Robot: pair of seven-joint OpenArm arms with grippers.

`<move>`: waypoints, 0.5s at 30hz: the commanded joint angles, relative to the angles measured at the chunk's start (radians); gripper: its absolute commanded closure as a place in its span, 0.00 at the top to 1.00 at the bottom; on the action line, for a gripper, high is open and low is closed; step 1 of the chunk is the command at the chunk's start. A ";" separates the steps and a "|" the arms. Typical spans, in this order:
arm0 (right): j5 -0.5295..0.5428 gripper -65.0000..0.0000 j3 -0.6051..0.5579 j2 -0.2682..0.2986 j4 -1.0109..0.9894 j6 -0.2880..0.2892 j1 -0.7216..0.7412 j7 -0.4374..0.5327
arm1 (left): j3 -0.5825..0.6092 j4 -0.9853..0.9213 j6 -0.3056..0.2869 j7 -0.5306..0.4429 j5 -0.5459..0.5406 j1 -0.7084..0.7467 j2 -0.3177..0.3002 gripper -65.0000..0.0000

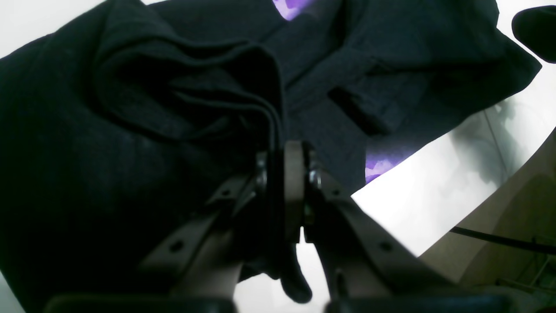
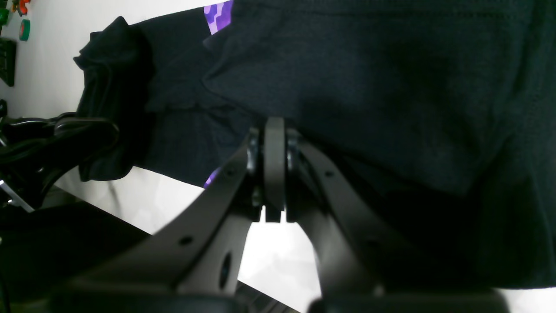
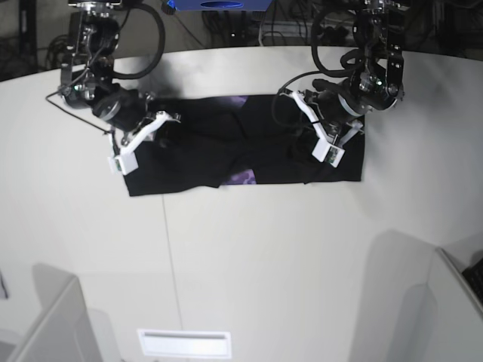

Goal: Fold the T-shirt properly
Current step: 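Move the left gripper to the strip's middle and grasp the fabric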

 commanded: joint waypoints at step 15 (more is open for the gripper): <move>0.017 0.00 0.004 0.005 0.021 0.005 0.005 0.016 | 0.009 0.011 -0.002 -0.016 -0.013 -0.014 -0.006 0.05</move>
